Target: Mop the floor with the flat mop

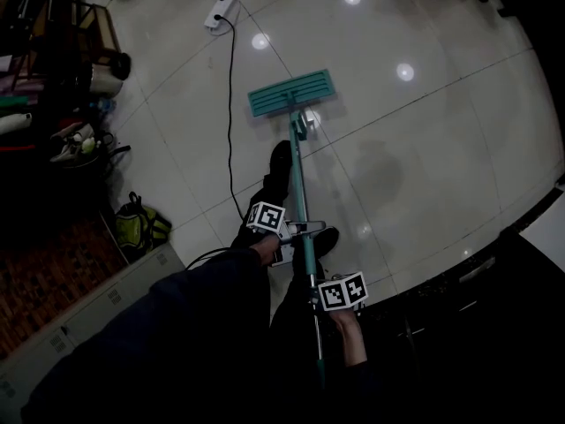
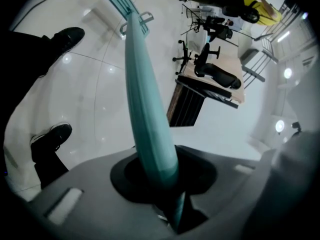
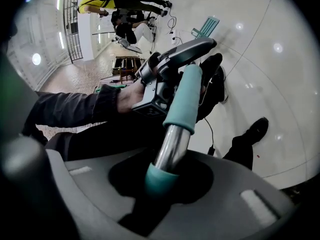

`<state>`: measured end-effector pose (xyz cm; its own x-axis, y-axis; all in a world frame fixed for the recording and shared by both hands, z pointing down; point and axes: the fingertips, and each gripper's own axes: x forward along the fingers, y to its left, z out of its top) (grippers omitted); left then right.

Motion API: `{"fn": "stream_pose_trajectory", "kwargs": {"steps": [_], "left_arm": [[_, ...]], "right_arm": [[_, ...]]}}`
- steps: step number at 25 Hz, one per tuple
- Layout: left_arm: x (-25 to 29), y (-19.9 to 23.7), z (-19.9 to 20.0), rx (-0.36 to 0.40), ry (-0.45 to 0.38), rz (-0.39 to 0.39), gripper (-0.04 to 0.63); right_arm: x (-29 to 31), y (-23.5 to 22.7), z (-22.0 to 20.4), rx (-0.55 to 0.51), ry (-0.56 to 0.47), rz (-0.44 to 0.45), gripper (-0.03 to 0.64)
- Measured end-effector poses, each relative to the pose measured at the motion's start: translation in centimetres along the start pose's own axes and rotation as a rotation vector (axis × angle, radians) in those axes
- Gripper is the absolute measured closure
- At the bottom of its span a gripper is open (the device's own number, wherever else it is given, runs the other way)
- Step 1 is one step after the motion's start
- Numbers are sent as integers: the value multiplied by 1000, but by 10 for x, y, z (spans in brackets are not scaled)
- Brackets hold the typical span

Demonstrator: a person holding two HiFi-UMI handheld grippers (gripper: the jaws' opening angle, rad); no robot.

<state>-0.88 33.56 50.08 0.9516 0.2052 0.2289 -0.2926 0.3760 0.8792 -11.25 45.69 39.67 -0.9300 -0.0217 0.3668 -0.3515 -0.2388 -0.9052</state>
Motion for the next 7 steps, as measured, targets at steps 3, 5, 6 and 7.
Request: {"fn": "stream_pose_trajectory", "kwargs": {"steps": [3,5,6,7], "left_arm": [[1,-3,10,4,13,-2,482],[3,-4,17,-5,23,8,482],[3,-5,20,-7,28,11,480],[4,-5,23,-9,32,14,482]], "right_arm": [[0,1,11,5,-12,5,522],[-1,0,20,10,-20,8,522],[-2,0,25,13,-26,10,522],[-2,1,28,16,-32,13,522]]}}
